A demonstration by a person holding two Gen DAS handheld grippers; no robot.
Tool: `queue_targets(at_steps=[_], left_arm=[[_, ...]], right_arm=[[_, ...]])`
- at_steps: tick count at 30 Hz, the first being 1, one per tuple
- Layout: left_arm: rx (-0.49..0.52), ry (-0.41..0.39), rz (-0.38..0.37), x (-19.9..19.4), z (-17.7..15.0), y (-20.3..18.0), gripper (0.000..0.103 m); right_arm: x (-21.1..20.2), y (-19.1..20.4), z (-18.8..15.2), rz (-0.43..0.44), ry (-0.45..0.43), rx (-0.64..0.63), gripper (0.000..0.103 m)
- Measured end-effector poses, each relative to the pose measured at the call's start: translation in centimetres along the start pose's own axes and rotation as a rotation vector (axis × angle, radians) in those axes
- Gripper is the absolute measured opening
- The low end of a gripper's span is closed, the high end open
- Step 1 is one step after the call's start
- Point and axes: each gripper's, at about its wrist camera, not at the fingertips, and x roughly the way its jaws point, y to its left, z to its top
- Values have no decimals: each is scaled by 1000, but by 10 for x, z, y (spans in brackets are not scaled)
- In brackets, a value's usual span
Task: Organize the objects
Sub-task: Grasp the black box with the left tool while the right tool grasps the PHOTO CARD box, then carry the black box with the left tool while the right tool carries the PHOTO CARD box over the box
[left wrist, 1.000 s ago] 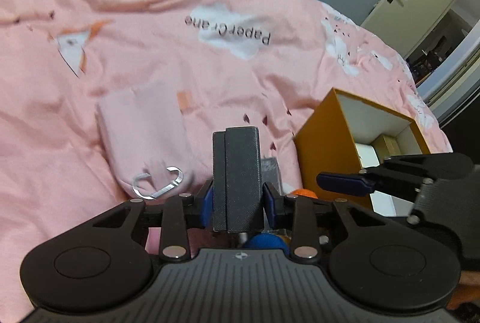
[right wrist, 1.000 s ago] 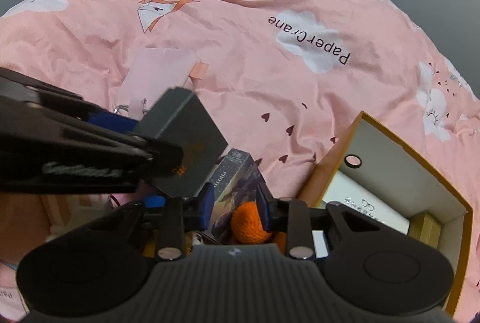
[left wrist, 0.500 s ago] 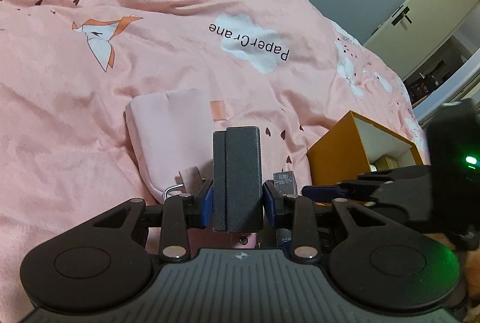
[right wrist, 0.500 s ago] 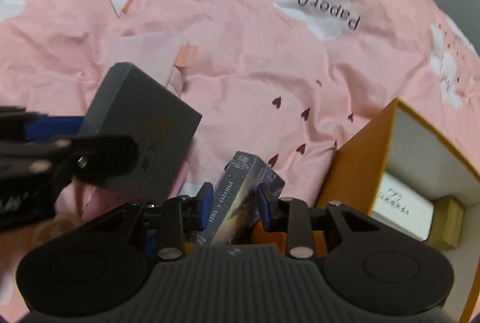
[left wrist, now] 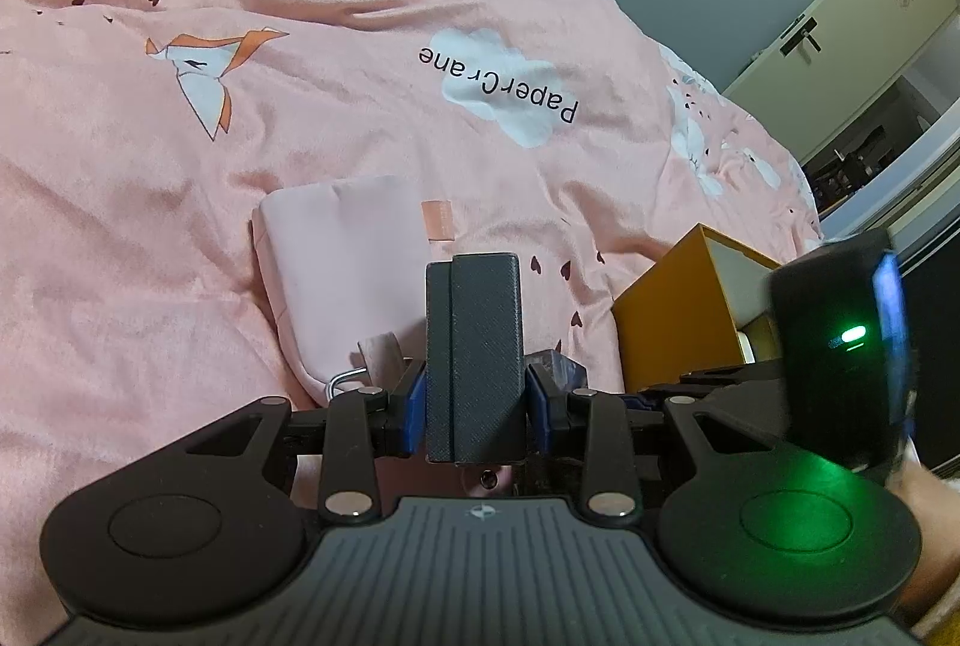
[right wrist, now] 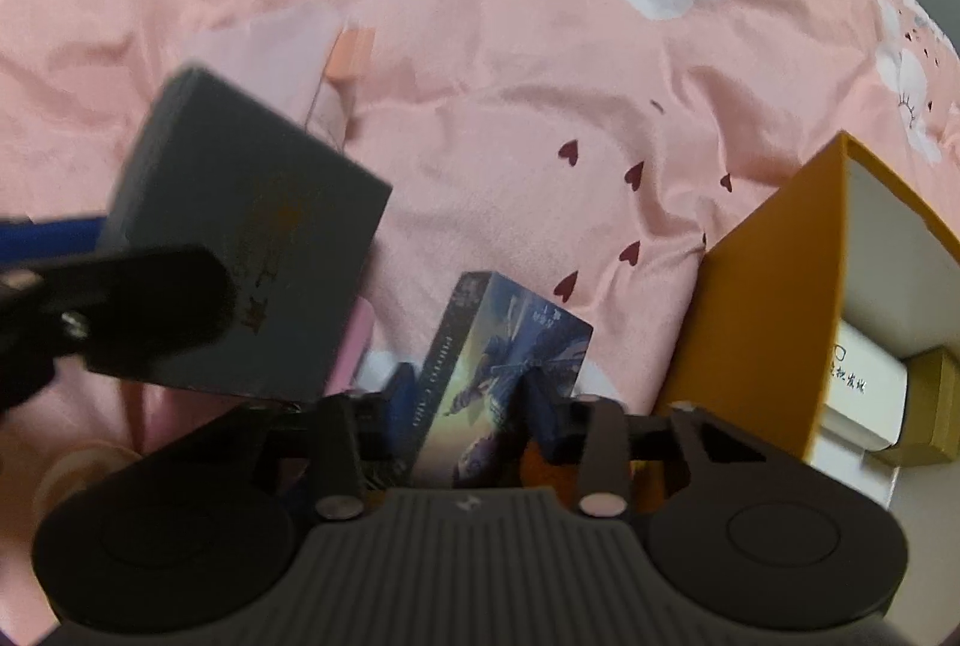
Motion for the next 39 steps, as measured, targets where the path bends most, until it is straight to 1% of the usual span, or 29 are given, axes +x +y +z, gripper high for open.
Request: queue_targets(at_steps=[1,2,4,5,6,8,9,11,12,13,14,15,17,18,20,21,23,26,27,29,31,33,36,39], left_arm=[[2,0,2,0,0,0,38],[6,0,5,0,0,-1,38],[15,0,13,2,1,-3,38],[14,-2,20,3,0,-3,38],[9,-5,22,3,1,-3,38],[2,-6,15,2,2,-1,38],[0,-8,13,2,2,0,38],[1,-13,24,1,3,2,38],[2,-18,25,0,2,3,38],[-1,-16,20,0,2,3,38],[-3,-14,17,1,3,4,38],[-1,-13,16,1,3,4,38],[-7,-12,13,1,3,5,38],[-6,-11,12,1,2,4,38],[-10,-9,10,1,3,5,38],[-10,-9,9,1,2,5,38],[-3,-8,12,1,1,3,38],[1,-8,13,0,0,4,38],[-2,-9,13,0,0,4,38],[-4,-11,12,-1,0,4,38],[9,-18,18,-3,1,0,38],[15,-31,11,-8,2,-4,38],[4,-36,-38,-18,4,-14,38],[9,-52,-112,-33,8,-32,38]], right_arm=[[-4,-2,1,10,-7,7,22],[-8,-4,1,14,-11,11,17],[-11,-6,4,12,-11,18,17],[-10,-5,6,15,-2,27,19],[-8,-5,8,12,7,37,22],[-3,-2,11,6,17,59,38],[1,-2,10,2,24,69,41],[8,3,10,-25,48,62,52],[11,5,9,-40,57,48,56],[14,7,8,-50,66,35,64],[19,10,7,-65,75,25,66],[23,11,6,-83,76,18,66],[26,9,6,-101,72,24,61],[25,7,6,-92,71,36,59],[18,3,6,-74,65,53,50],[12,1,6,-64,58,58,48],[1,-4,5,-44,40,65,40],[-17,-11,2,-24,-2,91,32],[-26,-12,1,-13,-29,105,31],[-43,-19,-2,-2,-87,130,25],[-61,-27,-7,24,-152,155,24],[-80,-37,-15,82,-211,201,24],[-108,-51,-26,148,-281,273,24],[-139,-71,-47,199,-372,360,24]])
